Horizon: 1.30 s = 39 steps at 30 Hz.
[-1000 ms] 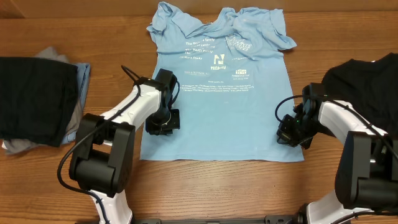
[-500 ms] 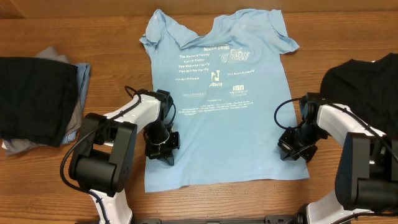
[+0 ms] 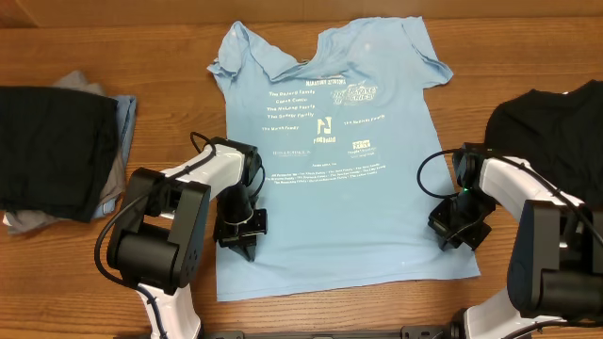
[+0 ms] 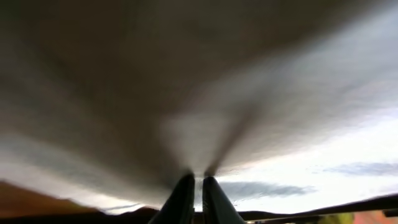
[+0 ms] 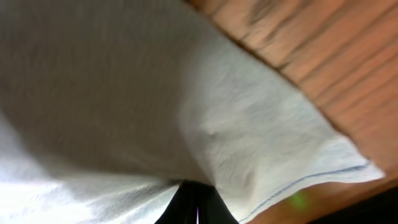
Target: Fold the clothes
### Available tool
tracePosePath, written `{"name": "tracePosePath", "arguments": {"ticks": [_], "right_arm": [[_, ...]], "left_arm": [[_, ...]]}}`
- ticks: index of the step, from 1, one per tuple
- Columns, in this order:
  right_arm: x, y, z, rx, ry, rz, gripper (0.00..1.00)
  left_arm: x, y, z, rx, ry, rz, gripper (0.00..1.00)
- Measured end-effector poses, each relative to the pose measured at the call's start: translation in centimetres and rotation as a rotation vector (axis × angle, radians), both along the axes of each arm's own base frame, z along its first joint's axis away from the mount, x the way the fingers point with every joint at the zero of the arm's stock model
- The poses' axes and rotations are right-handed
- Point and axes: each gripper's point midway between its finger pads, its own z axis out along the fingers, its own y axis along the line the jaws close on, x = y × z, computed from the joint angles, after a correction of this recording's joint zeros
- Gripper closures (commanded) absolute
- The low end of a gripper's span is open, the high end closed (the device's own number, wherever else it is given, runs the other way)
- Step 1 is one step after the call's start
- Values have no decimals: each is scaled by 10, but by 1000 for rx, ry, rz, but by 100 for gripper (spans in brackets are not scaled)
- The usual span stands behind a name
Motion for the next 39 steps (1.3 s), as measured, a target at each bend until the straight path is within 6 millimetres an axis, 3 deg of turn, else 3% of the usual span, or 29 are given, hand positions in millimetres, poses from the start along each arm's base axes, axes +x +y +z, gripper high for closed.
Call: {"name": "tracePosePath", "arguments": {"ticks": [5, 9, 10, 11, 14, 16, 18, 24, 30, 35, 39], "right_arm": [[10, -12, 21, -59, -2, 15, 96], [42, -18, 60, -85, -132, 23, 93], [56, -19, 77, -93, -201, 31, 91], [65, -20, 86, -96, -243, 39, 91], [91, -23, 108, -109, -364, 55, 91], [109, -25, 113, -116, -436, 86, 91], [117, -26, 114, -117, -469, 138, 91], [147, -34, 120, -134, -589, 273, 96], [166, -67, 119, -165, -656, 301, 96], [175, -86, 88, -131, -620, 327, 96], [181, -85, 55, -67, -583, 389, 96]], "left_arm": [[11, 6, 14, 42, -14, -26, 80], [48, -3, 56, 12, -167, -30, 71], [56, -5, 67, 2, -207, -30, 27], [75, -11, 94, -30, -319, -29, 0], [108, -21, 138, -92, -530, -27, 0], [127, -27, 174, -140, -691, -22, 0], [131, -28, 184, -154, -735, -20, 0], [132, -28, 183, -155, -739, -20, 0], [132, -29, 183, -155, -740, -20, 0], [132, -29, 183, -155, -740, -20, 0], [133, -29, 183, -155, -740, -20, 0]]}}
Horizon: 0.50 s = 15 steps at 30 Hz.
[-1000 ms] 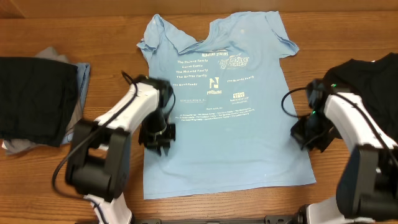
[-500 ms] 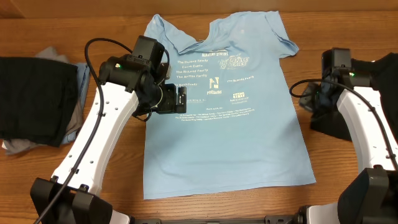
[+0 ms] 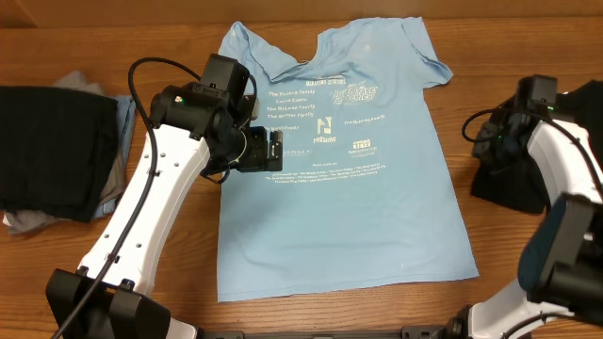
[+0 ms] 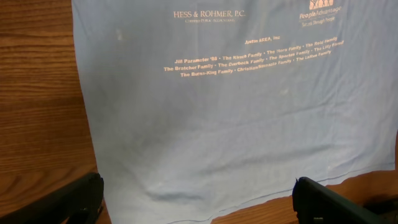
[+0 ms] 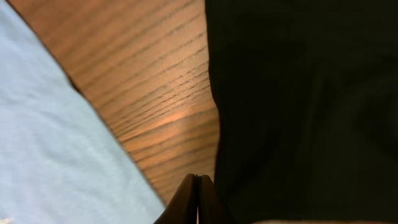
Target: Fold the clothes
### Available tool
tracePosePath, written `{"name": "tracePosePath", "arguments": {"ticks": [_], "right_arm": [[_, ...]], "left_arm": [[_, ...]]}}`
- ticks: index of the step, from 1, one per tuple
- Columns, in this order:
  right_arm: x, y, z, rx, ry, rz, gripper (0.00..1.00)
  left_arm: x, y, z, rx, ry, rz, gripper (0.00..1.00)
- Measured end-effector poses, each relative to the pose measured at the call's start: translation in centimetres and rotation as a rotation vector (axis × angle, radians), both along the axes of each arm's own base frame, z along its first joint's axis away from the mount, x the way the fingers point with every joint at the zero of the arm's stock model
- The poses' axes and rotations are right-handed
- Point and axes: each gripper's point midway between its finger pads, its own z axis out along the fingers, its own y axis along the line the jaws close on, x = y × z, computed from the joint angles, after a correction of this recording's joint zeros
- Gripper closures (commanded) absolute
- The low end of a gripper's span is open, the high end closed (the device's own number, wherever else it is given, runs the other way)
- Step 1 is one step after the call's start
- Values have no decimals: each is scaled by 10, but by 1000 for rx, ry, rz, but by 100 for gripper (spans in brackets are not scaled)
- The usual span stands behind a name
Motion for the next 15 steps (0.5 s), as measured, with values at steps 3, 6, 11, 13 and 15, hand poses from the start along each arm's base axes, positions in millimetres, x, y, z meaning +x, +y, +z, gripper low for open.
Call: {"name": "tracePosePath", "arguments": {"ticks": [3, 6, 11, 13, 15], "right_arm": [[9, -1, -9, -1, -16, 38, 96], [23, -7, -8, -24, -68, 52, 96], [36, -24, -8, -49, -126, 34, 96], [37, -32, -14, -52, -128, 22, 96], [36, -37, -25, -47, -111, 10, 96]], "left_arm": [[0, 0, 0, 0, 0, 0, 0], [0, 0, 0, 0, 0, 0, 0], [0, 0, 0, 0, 0, 0, 0], [0, 0, 0, 0, 0, 0, 0], [0, 0, 0, 0, 0, 0, 0]]}}
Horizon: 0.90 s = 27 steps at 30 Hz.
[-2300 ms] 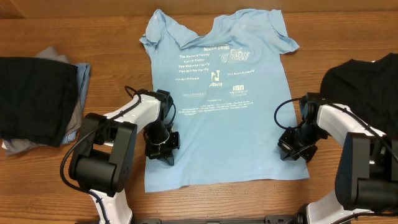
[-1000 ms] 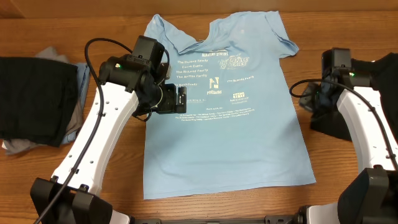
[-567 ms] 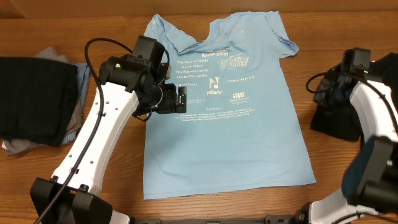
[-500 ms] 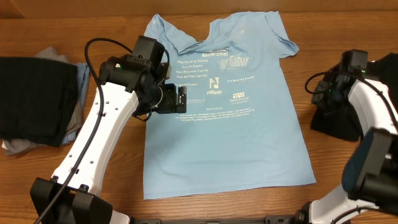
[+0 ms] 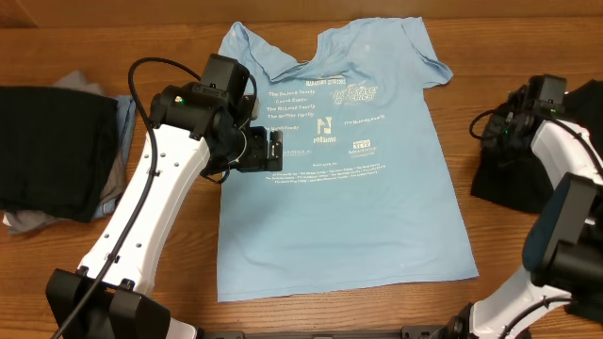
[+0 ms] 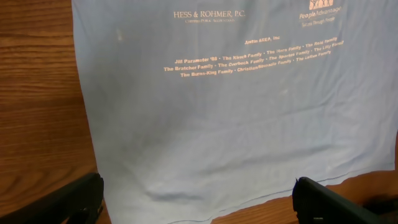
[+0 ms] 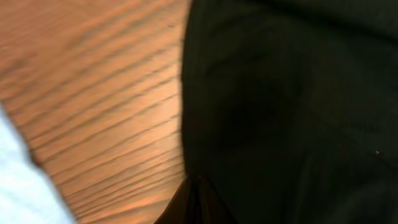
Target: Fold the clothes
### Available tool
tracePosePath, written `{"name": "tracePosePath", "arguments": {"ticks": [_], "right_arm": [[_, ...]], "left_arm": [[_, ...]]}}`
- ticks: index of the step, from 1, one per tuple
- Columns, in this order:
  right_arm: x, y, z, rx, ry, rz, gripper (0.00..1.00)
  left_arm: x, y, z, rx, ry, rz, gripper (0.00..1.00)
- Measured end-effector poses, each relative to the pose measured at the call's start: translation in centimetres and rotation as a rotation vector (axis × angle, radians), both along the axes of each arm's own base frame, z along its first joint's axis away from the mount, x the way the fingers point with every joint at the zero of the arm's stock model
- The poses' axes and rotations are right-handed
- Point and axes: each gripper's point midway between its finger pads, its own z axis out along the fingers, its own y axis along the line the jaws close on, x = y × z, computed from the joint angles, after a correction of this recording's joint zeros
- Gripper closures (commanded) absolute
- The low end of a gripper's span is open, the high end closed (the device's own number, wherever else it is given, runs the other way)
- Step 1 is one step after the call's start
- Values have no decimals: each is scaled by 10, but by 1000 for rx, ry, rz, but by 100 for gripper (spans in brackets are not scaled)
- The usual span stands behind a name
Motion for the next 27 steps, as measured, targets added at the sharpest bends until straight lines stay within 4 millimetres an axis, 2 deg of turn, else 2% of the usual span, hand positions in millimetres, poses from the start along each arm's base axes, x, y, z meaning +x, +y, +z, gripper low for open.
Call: {"name": "tracePosePath", "arguments": {"ticks": [5, 10, 13, 17, 19, 20, 22, 26, 27], "right_arm": [[-1, -5, -28, 9, 39, -8, 96], [10, -18, -29, -36, 9, -25, 96], [10, -34, -29, -69, 3, -58, 96], [-5, -79, -29, -107, 4, -161, 96], [-22, -115, -29, -122, 3, -251, 96], [-39, -145, -29, -134, 2, -327, 96], [-62, -177, -28, -135, -3, -412, 96], [-93, -220, -28, -95, -47, -525, 96], [-96, -225, -27, -82, -55, -537, 96]], "left_arm": [[0, 0, 0, 0, 0, 0, 0], [0, 0, 0, 0, 0, 0, 0], [0, 0, 0, 0, 0, 0, 0], [0, 0, 0, 0, 0, 0, 0], [0, 0, 0, 0, 0, 0, 0], [0, 0, 0, 0, 0, 0, 0], [0, 0, 0, 0, 0, 0, 0], [0, 0, 0, 0, 0, 0, 0], [0, 0, 0, 0, 0, 0, 0]]}}
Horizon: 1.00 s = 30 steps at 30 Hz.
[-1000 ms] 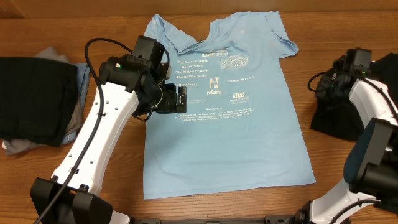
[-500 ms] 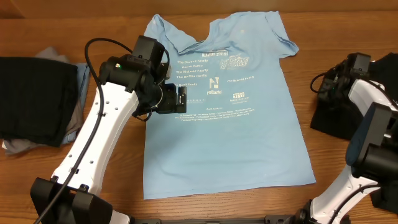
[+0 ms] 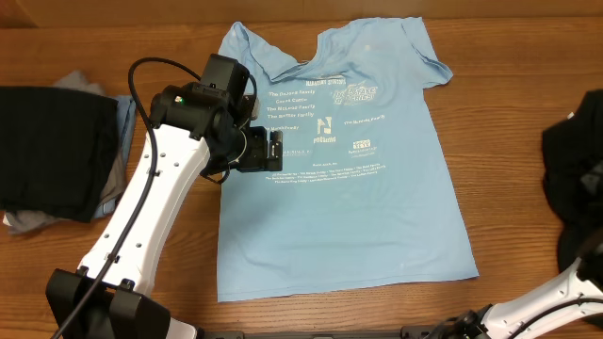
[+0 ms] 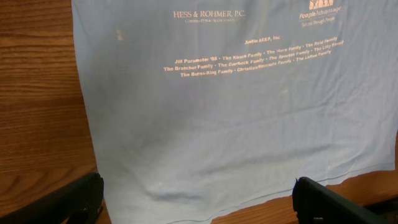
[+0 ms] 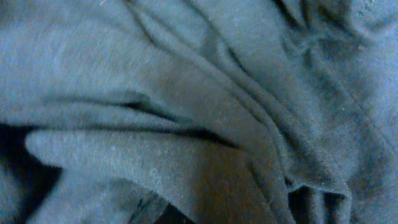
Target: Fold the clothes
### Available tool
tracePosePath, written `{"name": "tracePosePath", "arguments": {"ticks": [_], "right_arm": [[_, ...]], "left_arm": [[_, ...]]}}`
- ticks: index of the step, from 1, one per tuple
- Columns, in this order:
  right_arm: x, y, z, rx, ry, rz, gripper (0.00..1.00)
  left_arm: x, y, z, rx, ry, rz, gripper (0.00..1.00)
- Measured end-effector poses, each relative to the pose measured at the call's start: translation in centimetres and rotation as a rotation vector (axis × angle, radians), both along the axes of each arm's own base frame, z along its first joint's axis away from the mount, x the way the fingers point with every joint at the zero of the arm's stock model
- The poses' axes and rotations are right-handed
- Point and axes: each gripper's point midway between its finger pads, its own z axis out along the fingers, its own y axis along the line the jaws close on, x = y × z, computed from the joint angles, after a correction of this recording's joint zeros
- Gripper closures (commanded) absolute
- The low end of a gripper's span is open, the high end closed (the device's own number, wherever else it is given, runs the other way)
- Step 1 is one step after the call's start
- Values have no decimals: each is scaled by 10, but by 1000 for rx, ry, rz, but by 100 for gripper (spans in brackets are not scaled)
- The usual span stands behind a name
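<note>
A light blue T-shirt (image 3: 339, 141) lies flat on the wooden table, printed side up, collar to the far side; its lower half and hem fill the left wrist view (image 4: 236, 124). My left gripper (image 3: 268, 149) hovers over the shirt's left middle, open and empty, its fingers (image 4: 74, 199) wide apart above the hem. A crumpled black garment (image 3: 573, 179) lies at the right edge. Its folds fill the right wrist view (image 5: 186, 106). Of my right gripper (image 5: 155, 214) only a single dark wedge shows, pressed into the cloth; it is outside the overhead view.
A stack of folded dark and grey clothes (image 3: 52, 151) sits at the table's left edge. Part of the right arm (image 3: 565, 287) shows at the lower right corner. Bare wood (image 3: 499, 188) lies between the shirt and the black garment.
My right gripper has gone from the black garment's left edge into its folds and out of the overhead view. The black garment now lies further right. The left arm and shirt are unchanged.
Both grippers were down at the shirt's lower corners, shut. Then the shirt lay flat, the left gripper open above its left middle, the right gripper shut beside the black garment. The right one has since pressed into that garment, which has shifted right.
</note>
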Motion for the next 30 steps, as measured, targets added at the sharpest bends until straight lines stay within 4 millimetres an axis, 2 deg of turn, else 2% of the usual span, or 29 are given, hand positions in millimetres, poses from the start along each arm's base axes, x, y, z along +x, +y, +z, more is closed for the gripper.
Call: {"name": "tracePosePath", "arguments": {"ticks": [3, 5, 7, 9, 11, 14, 17, 20, 22, 24, 25, 28, 30], "right_arm": [[4, -4, 4, 47, -36, 4, 96], [15, -3, 13, 75, -70, 26, 96], [32, -2, 30, 86, -115, 57, 96], [56, -1, 55, 79, -172, 103, 96], [77, 7, 79, 85, -217, 151, 96], [102, 30, 112, 135, -267, 214, 96], [122, 59, 151, 196, -299, 261, 96], [129, 96, 183, 261, -285, 300, 96], [131, 123, 197, 300, -266, 335, 96], [130, 156, 202, 351, -220, 373, 96], [129, 179, 202, 383, -188, 404, 96], [124, 244, 196, 468, -80, 497, 96], [120, 281, 192, 506, -20, 556, 96]], "left_arm": [[0, 0, 0, 0, 0, 0, 0], [0, 0, 0, 0, 0, 0, 0], [0, 0, 0, 0, 0, 0, 0], [0, 0, 0, 0, 0, 0, 0], [0, 0, 0, 0, 0, 0, 0], [0, 0, 0, 0, 0, 0, 0], [0, 0, 0, 0, 0, 0, 0], [0, 0, 0, 0, 0, 0, 0], [0, 0, 0, 0, -1, 0, 0], [0, 0, 0, 0, 0, 0, 0], [0, 0, 0, 0, 0, 0, 0], [0, 0, 0, 0, 0, 0, 0], [0, 0, 0, 0, 0, 0, 0]]}}
